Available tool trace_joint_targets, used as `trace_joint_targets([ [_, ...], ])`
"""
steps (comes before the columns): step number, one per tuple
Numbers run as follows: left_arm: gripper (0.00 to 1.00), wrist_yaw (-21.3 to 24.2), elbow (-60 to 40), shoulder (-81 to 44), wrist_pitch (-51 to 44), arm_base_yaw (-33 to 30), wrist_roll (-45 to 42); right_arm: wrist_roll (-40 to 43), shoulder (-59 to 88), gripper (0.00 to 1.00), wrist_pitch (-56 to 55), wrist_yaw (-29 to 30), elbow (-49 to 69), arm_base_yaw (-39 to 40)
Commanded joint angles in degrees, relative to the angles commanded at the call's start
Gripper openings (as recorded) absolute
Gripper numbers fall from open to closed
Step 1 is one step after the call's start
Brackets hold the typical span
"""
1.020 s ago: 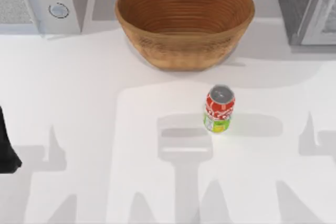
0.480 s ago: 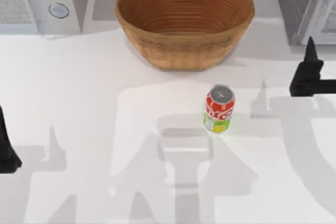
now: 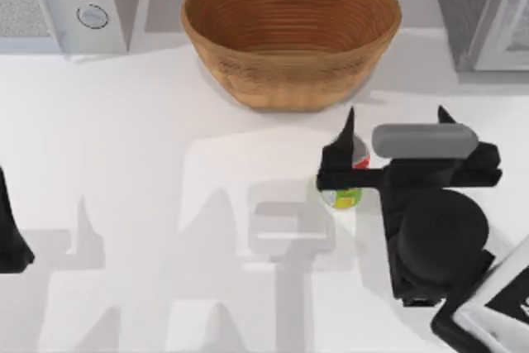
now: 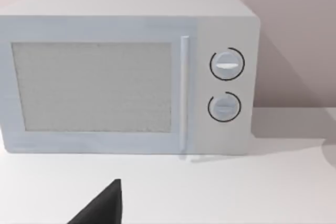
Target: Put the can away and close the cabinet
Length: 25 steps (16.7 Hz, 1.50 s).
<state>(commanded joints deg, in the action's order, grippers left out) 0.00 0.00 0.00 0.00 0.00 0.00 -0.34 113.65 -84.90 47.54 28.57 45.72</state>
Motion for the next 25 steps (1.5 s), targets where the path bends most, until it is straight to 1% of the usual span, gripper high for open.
trace_joint_targets([
  [5, 1.0, 0.0, 0.0, 0.0, 0.0, 0.0, 0.0, -0.07, 20.08, 1.0, -14.98, 8.37, 5.03, 8.09],
  [9, 1.0, 0.0, 0.0, 0.0, 0.0, 0.0, 0.0, -0.09, 27.55, 1.0, -20.54, 11.48, 6.9, 11.1],
  [14, 1.0, 0.0, 0.0, 0.0, 0.0, 0.0, 0.0, -0.09, 27.97, 1.0, -20.86, 11.66, 7.0, 11.27],
  [15, 1.0, 0.0, 0.0, 0.0, 0.0, 0.0, 0.0, -3.65, 31.2, 1.0, -16.66, 9.05, 10.24, 10.53],
  [19, 1.0, 0.0, 0.0, 0.0, 0.0, 0.0, 0.0, -1.33, 29.75, 1.0, -16.9, 9.03, 11.66, 8.69],
  [25, 1.0, 0.0, 0.0, 0.0, 0.0, 0.0, 0.0, 0.09, 28.37, 1.0, -14.58, 5.13, 13.9, 4.73],
])
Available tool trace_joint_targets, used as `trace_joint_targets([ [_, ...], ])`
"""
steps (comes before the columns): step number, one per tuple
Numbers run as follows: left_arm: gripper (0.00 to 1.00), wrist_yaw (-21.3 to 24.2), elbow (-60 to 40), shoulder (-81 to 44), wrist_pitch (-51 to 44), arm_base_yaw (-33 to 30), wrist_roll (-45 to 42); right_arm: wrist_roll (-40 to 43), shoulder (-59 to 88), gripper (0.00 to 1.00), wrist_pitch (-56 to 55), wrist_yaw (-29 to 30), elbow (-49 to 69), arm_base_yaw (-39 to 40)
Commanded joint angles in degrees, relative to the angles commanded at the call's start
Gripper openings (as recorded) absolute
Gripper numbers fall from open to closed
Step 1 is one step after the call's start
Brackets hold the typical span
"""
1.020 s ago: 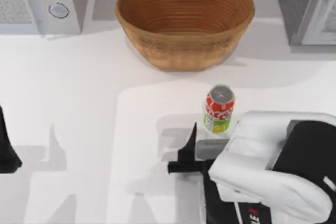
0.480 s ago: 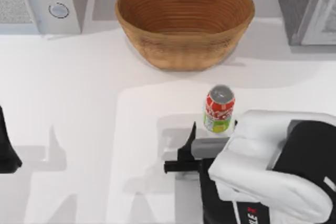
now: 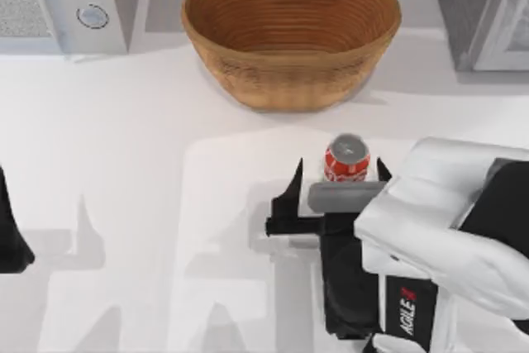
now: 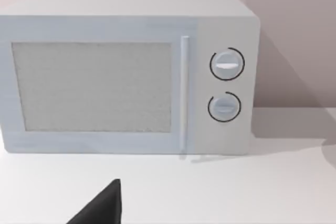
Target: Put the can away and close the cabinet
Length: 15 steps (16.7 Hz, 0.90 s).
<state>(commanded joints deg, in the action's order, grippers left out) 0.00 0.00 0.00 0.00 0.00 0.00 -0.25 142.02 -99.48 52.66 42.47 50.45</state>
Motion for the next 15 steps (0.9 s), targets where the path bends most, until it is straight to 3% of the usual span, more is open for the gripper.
trace_joint_targets([
  [9, 1.0, 0.0, 0.0, 0.0, 0.0, 0.0, 0.0, -0.12, -0.17, 1.0, 1.55, -2.5, 1.3, -2.5],
  [15, 1.0, 0.0, 0.0, 0.0, 0.0, 0.0, 0.0, -0.12, -0.17, 0.55, 1.55, -2.5, 1.3, -2.5],
])
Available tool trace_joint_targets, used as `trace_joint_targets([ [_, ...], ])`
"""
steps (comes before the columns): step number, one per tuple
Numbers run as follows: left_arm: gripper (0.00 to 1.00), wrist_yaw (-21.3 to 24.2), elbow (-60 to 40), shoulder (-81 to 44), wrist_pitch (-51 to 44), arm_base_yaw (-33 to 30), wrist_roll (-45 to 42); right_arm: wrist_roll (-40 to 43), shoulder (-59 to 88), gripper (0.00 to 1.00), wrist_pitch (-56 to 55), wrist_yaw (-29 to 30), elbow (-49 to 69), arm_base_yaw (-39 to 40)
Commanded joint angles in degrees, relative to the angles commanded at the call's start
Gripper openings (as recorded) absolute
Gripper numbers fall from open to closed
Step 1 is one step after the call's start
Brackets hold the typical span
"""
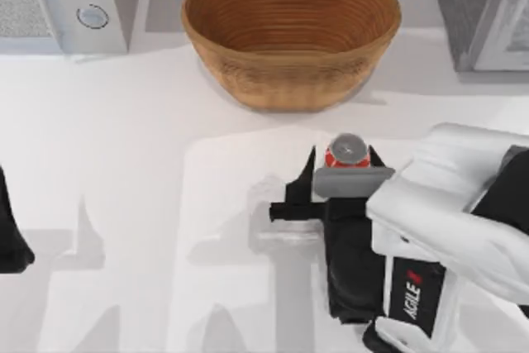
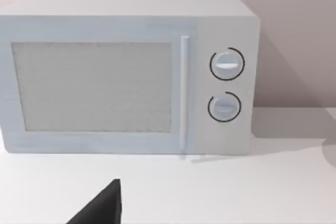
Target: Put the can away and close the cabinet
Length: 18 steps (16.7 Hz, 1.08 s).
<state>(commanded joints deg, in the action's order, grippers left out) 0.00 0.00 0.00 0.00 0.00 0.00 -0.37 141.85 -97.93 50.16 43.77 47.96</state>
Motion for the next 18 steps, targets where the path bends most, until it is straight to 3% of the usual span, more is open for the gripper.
trace_joint_targets([
  [7, 1.0, 0.0, 0.0, 0.0, 0.0, 0.0, 0.0, 0.0, 0.0, 0.02, 0.0, 0.0, 0.0, 0.0],
  [18, 1.0, 0.0, 0.0, 0.0, 0.0, 0.0, 0.0, -0.1, -0.65, 0.0, 0.69, -0.04, -0.06, 0.13],
])
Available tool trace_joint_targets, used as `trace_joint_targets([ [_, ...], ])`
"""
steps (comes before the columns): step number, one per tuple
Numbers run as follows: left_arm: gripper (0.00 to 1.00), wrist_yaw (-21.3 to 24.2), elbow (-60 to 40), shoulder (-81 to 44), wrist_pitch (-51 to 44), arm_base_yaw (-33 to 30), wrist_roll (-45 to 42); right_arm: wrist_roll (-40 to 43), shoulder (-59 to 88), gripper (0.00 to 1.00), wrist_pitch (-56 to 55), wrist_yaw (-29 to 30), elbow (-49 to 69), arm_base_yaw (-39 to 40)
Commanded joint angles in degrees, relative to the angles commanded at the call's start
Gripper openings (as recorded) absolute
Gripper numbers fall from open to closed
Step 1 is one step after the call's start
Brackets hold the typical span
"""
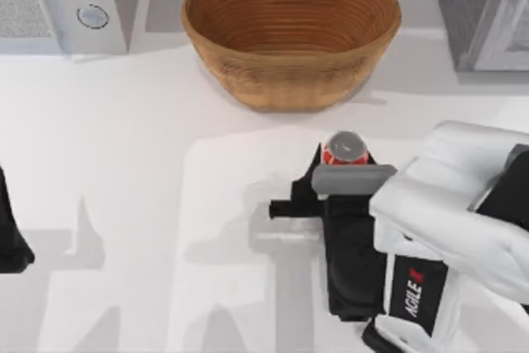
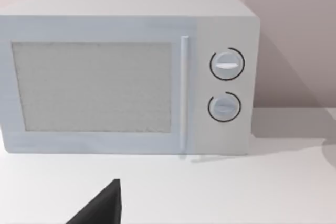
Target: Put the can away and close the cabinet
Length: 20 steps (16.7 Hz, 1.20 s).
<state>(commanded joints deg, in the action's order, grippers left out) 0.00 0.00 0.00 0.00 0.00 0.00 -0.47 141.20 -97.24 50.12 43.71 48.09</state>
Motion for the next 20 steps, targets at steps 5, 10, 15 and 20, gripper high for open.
trace_joint_targets([
  [5, 1.0, 0.0, 0.0, 0.0, 0.0, 0.0, 0.0, -0.12, -9.55, 0.0, 9.04, -0.14, -0.58, -0.01],
  [10, 1.0, 0.0, 0.0, 0.0, 0.0, 0.0, 0.0, -0.32, -24.1, 0.0, 22.84, -0.28, -1.43, 0.04],
  [15, 1.0, 0.0, 0.0, 0.0, 0.0, 0.0, 0.0, -0.45, -34.91, 0.0, 33.18, -0.34, -2.05, 0.11],
  [20, 1.0, 0.0, 0.0, 0.0, 0.0, 0.0, 0.0, -0.57, -35.85, 0.0, 34.11, -0.35, -1.86, 0.05],
])
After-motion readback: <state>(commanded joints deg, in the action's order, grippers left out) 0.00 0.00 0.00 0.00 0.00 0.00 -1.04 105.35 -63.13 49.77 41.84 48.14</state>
